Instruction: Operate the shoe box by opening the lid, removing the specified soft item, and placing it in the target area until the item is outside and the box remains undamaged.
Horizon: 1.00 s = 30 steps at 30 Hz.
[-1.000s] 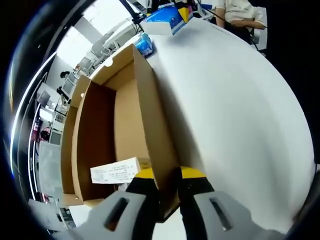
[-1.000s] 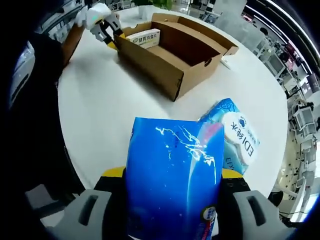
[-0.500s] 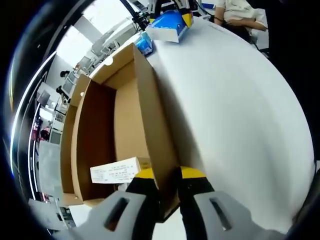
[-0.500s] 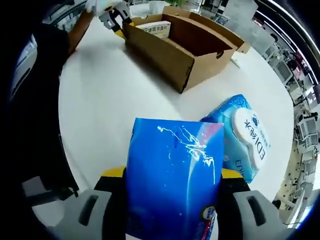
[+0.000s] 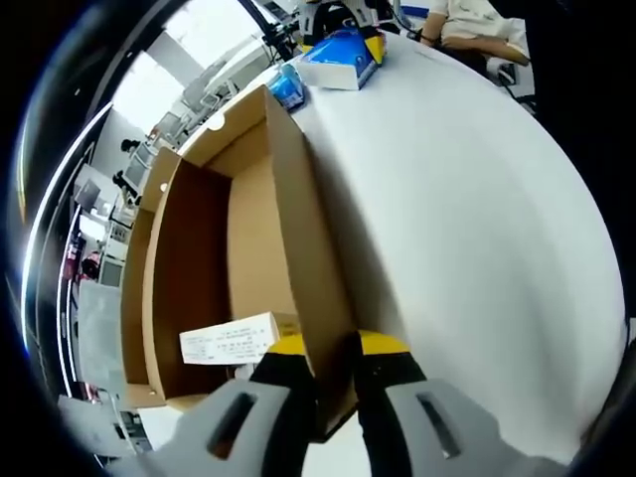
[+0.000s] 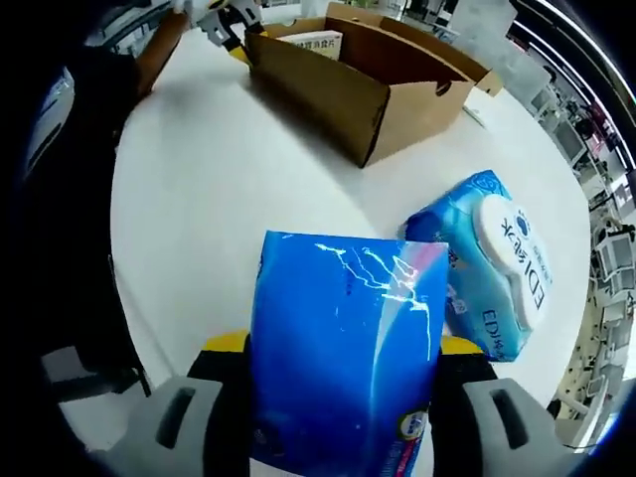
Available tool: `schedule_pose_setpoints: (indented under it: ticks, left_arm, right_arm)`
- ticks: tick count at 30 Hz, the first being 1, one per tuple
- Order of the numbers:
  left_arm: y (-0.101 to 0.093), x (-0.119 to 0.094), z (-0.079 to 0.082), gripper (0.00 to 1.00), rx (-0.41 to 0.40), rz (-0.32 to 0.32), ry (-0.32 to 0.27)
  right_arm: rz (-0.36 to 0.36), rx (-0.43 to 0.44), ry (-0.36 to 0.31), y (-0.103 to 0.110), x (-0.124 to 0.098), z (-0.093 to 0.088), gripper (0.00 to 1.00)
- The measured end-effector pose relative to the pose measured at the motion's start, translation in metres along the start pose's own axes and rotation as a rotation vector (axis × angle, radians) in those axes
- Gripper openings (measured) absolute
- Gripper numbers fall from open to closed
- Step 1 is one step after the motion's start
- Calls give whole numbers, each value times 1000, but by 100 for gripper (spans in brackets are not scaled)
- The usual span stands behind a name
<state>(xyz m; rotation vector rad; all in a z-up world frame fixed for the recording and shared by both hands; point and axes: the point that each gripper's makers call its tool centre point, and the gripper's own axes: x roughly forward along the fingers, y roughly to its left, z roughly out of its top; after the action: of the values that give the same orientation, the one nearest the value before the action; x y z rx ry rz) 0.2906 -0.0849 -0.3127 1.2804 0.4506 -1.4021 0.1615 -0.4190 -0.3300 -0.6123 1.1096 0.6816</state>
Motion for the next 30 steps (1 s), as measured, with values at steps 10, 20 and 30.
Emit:
schedule_pose_setpoints:
  ticks: [10,20,30]
  left_arm:
    - [0,0,0,13,1,-1,2]
    - [0,1,0,13,0,5,5]
    - [0,1,-1,13,-3,11,12]
  right_arm:
    - [24,47,10,-1,2,-3,73]
    - [4,95,20,0,3,-9,76]
    - [-80,136,53,-1,-13,-6,80]
